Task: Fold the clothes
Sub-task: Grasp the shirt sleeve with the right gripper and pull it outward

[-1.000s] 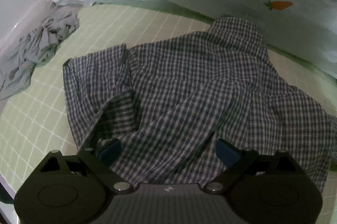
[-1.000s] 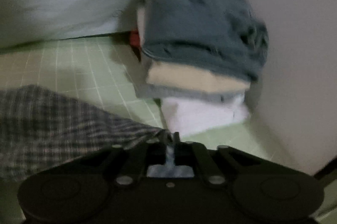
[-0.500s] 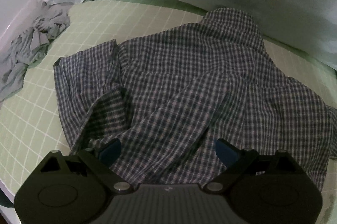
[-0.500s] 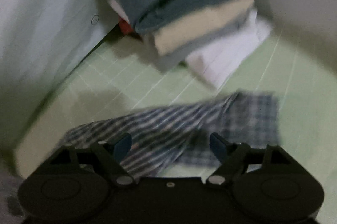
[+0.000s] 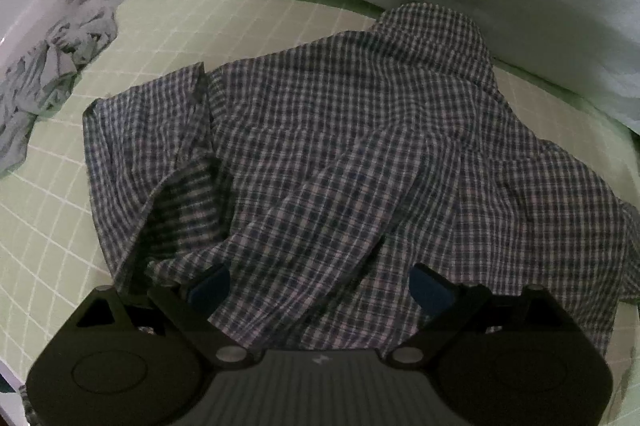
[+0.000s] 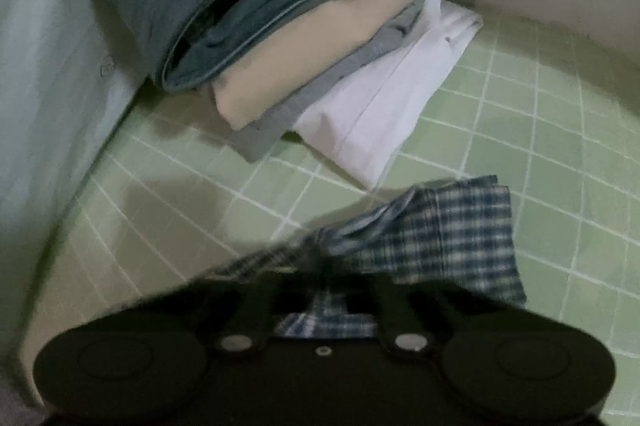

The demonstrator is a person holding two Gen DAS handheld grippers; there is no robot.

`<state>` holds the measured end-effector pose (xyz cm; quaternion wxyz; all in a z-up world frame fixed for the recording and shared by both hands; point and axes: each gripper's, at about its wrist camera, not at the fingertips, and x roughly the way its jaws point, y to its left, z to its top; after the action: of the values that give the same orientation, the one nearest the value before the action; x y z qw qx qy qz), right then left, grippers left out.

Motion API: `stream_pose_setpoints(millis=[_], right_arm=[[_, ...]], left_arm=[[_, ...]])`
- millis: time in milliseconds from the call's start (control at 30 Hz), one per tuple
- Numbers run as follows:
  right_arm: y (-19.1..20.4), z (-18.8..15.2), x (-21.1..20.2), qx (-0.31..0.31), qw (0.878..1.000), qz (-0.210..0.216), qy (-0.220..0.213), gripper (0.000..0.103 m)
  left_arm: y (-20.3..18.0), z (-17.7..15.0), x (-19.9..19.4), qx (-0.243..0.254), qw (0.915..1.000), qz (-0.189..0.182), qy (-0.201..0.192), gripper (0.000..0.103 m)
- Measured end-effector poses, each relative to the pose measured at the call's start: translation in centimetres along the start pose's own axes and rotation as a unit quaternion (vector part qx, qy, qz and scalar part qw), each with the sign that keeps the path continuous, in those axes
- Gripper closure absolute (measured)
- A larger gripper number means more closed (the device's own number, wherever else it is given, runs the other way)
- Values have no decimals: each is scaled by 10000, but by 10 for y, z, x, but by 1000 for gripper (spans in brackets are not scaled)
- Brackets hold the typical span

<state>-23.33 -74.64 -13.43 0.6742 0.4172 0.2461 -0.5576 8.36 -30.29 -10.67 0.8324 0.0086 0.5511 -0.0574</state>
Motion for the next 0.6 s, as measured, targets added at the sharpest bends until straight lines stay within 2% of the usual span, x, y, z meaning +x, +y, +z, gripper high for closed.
stream_pose_setpoints(millis=[100, 200, 233, 300, 367, 467, 533, 567, 600], right_arm=[[-10, 10, -27, 196, 9981, 368, -448, 100], [-22, 14, -83, 96, 9892, 911, -1145, 100], [-27, 11, -103, 18, 9848, 1008, -1413, 101], [-35, -1, -126, -247, 9808, 965, -1679, 100], [-44, -18, -122, -496, 9857, 716, -1446, 100], [-67, -44, -80, -363, 9985, 221, -331, 97], [-82, -55, -64, -85, 9999, -31, 127, 86], [-85, -54, -66, 24, 9999, -50, 95, 76], [-89, -54, -68, 132, 9999, -70, 62, 61]], left_arm=[[0, 0, 3, -70, 9999, -80, 47, 7], [0, 0, 4, -79, 9999, -98, 47, 7], [0, 0, 4, -81, 9999, -101, 45, 7], [1, 0, 6, -97, 9999, -122, 61, 7], [1, -1, 9, -140, 9997, -179, 122, 7], [-2, -2, 11, -122, 9995, -256, 165, 7], [-4, -3, 10, -65, 9995, -274, 139, 7], [-4, -3, 8, -27, 9996, -258, 97, 7], [-3, -3, 6, -10, 9997, -238, 67, 7]])
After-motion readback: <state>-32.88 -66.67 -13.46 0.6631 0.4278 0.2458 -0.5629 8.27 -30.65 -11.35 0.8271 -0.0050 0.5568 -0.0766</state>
